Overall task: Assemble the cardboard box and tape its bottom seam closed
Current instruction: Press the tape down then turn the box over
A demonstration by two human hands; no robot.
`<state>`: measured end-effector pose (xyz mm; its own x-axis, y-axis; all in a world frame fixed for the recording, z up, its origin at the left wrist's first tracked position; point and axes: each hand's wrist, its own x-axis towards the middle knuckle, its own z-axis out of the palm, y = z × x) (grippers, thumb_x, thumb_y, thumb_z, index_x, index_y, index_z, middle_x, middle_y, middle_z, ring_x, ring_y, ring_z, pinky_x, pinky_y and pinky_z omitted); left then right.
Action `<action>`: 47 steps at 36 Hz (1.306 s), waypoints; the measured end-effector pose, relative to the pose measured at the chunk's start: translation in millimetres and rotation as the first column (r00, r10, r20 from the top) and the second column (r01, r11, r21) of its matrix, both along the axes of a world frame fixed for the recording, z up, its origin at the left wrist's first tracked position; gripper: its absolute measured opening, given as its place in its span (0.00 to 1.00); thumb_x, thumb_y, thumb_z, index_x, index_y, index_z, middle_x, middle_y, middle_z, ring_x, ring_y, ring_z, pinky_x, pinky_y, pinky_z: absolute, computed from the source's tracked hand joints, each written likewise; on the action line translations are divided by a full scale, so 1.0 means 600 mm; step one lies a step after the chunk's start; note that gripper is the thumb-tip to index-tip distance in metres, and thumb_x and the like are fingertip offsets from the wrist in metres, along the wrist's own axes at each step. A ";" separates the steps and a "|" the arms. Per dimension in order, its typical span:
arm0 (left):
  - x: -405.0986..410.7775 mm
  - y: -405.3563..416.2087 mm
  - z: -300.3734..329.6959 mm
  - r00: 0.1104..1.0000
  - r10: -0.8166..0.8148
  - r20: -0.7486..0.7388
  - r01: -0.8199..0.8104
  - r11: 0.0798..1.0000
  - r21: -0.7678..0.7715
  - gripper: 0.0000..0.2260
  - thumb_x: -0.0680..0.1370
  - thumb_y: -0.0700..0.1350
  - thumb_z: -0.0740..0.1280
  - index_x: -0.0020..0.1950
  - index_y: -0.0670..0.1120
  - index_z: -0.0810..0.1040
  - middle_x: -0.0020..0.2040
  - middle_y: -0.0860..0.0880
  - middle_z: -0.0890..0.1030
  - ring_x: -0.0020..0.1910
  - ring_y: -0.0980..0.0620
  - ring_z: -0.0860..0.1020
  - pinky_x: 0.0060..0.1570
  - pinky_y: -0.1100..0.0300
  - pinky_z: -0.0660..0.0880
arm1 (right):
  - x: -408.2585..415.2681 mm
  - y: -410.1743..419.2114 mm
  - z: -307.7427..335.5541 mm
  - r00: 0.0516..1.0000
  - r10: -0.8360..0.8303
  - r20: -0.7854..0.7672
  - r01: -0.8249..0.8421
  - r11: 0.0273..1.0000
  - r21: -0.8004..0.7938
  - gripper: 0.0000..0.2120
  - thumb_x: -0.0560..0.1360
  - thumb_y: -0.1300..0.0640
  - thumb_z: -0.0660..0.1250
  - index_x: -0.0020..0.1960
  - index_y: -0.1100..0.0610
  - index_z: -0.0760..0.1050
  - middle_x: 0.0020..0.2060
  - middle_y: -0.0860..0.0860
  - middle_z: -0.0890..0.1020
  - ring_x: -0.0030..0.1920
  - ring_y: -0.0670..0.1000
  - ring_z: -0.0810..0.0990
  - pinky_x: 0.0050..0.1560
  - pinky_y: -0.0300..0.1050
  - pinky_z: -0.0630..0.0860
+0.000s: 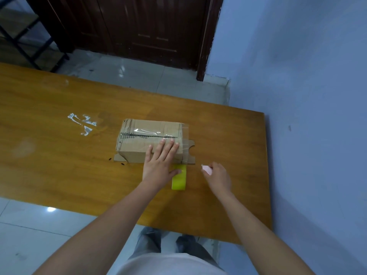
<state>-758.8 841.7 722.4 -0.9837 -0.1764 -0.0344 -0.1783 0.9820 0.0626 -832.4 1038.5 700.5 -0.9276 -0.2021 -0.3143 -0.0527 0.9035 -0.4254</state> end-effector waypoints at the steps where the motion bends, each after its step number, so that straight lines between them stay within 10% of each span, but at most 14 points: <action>1: 0.000 0.000 0.000 1.000 0.001 -0.003 -0.001 1.000 0.006 0.42 0.71 0.67 0.63 0.77 0.53 0.46 0.78 0.53 0.51 0.77 0.49 0.48 0.72 0.46 0.38 | 0.000 0.010 -0.008 1.000 0.006 0.014 -0.007 0.999 0.044 0.18 0.77 0.46 0.63 0.58 0.59 0.74 0.57 0.55 0.75 0.59 0.57 0.75 0.48 0.48 0.72; 10: 0.001 0.000 0.000 1.000 -0.003 -0.015 0.003 1.000 -0.009 0.43 0.71 0.67 0.64 0.76 0.53 0.46 0.78 0.52 0.53 0.77 0.49 0.50 0.72 0.46 0.41 | 0.031 0.040 -0.042 1.000 0.014 0.014 -0.017 0.960 0.279 0.20 0.77 0.56 0.61 0.69 0.57 0.67 0.69 0.54 0.66 0.71 0.55 0.63 0.71 0.53 0.60; 14: -0.001 0.000 -0.001 1.000 0.000 -0.010 0.000 1.000 -0.008 0.43 0.71 0.67 0.63 0.77 0.53 0.46 0.78 0.52 0.53 0.77 0.49 0.49 0.72 0.46 0.40 | 0.028 0.010 -0.026 0.998 -0.040 0.058 0.043 0.998 -0.052 0.28 0.75 0.53 0.66 0.73 0.56 0.62 0.74 0.53 0.57 0.75 0.55 0.53 0.73 0.51 0.55; 19: 0.001 0.000 0.000 0.999 -0.010 -0.032 0.010 1.000 -0.010 0.43 0.69 0.67 0.66 0.77 0.51 0.54 0.77 0.51 0.58 0.76 0.48 0.54 0.72 0.44 0.48 | 0.027 -0.052 0.009 0.979 0.005 0.204 0.107 0.839 -0.533 0.14 0.73 0.60 0.68 0.57 0.52 0.74 0.64 0.48 0.66 0.69 0.49 0.62 0.64 0.40 0.60; 31: 0.000 -0.010 -0.003 0.999 -0.052 0.006 0.051 0.997 0.054 0.38 0.73 0.64 0.58 0.77 0.55 0.43 0.78 0.54 0.46 0.76 0.51 0.40 0.71 0.48 0.34 | 0.028 -0.096 0.010 0.960 0.089 0.266 0.094 0.790 -0.605 0.06 0.74 0.67 0.67 0.50 0.66 0.79 0.46 0.49 0.74 0.53 0.51 0.74 0.53 0.37 0.68; 39: -0.033 -0.004 0.031 0.983 -0.027 -0.182 0.044 0.995 0.089 0.17 0.75 0.57 0.65 0.59 0.50 0.77 0.61 0.50 0.77 0.60 0.44 0.73 0.61 0.45 0.67 | 0.033 -0.105 0.007 0.960 -0.010 0.280 0.192 0.752 -0.630 0.03 0.73 0.69 0.68 0.44 0.63 0.79 0.41 0.47 0.73 0.48 0.51 0.73 0.43 0.24 0.69; 47: -0.048 -0.010 0.045 0.964 -0.095 -0.248 0.090 0.995 -0.030 0.14 0.66 0.53 0.76 0.43 0.47 0.79 0.45 0.48 0.80 0.42 0.43 0.77 0.44 0.49 0.74 | 0.032 -0.107 -0.001 0.963 -0.054 0.263 0.208 0.770 -0.603 0.04 0.73 0.70 0.67 0.46 0.70 0.78 0.38 0.45 0.74 0.45 0.47 0.73 0.45 0.33 0.70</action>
